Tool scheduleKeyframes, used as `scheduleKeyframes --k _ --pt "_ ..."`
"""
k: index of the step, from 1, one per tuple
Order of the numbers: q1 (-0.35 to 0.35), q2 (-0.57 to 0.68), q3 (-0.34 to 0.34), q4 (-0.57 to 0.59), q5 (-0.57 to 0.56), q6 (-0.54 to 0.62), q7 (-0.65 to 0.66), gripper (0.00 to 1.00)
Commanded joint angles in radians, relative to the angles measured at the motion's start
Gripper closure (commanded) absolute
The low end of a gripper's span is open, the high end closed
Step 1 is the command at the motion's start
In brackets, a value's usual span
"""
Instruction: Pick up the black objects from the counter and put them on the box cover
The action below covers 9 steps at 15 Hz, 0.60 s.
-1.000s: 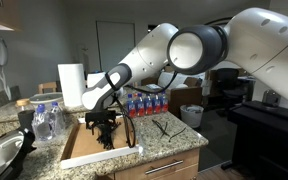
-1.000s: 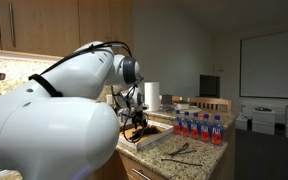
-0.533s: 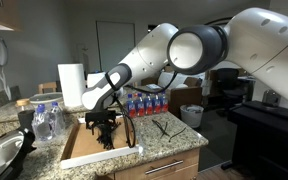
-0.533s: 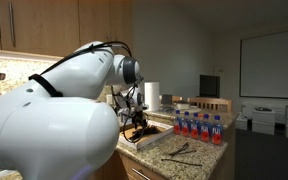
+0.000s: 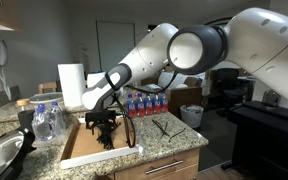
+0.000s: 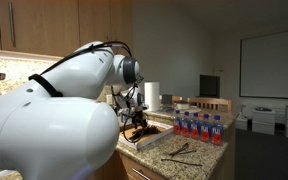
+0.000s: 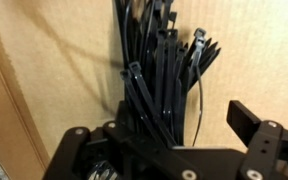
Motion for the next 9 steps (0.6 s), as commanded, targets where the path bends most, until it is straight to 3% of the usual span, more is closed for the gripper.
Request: scheduleKeyframes --k 1,9 --pt "0.004 -0.003 0.000 0.001 -0.003 -0.001 0.007 0.00" --pt "0.020 -0.114 0.001 -0.053 -0.005 -0.076 -0.004 0.00"
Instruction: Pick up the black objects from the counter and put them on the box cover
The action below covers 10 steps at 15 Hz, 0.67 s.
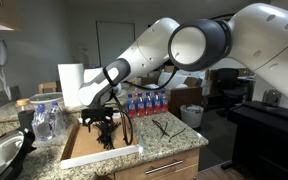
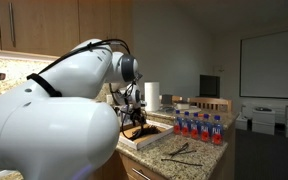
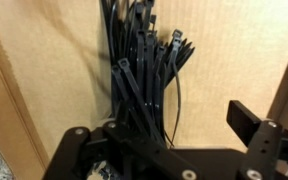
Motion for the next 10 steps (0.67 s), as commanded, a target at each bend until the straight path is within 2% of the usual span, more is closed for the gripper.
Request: scheduleKeyframes --k 1,10 --pt "0.008 -0.104 -0.006 -0.065 -0.010 -0.063 -0.001 0.00" --pt "-0.006 -0.299 -0.063 -0.184 -0.019 -0.086 0.009 0.00"
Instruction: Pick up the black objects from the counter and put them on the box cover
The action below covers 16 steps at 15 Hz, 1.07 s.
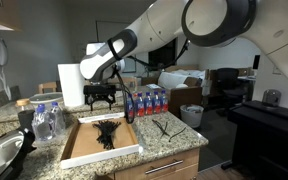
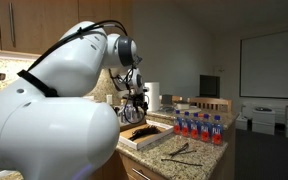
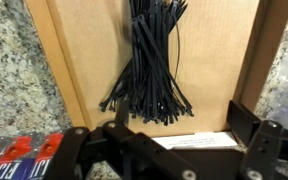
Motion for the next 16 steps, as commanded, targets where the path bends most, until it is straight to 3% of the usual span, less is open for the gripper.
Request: scheduleKeyframes --k 1,11,16 --pt "-0.010 -0.133 -0.035 -0.144 -0.019 -0.019 0.003 0.00" --pt "-0.201 -0.372 -0.004 -0.439 -0.037 -0.022 -0.044 0.00" --pt "-0.282 -0.420 -0.007 -0.588 -0.021 0.052 0.003 0.00"
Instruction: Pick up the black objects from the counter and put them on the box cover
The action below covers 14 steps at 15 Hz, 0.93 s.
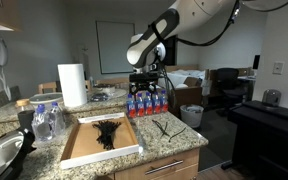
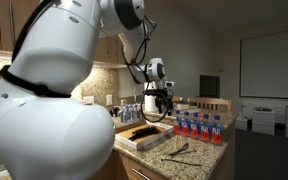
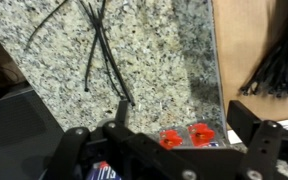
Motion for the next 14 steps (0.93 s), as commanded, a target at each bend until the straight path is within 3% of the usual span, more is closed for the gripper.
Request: scheduleKeyframes --k 1,5,14 --pt "-0.059 -0.064 0.016 -0.153 0.016 0.078 0.028 0.00" --pt "-0.108 -0.059 0.008 -0.235 0.058 0.146 0.056 0.00" --pt "-0.187 -0.049 -0.010 -0.340 0.202 0.163 0.101 0.00"
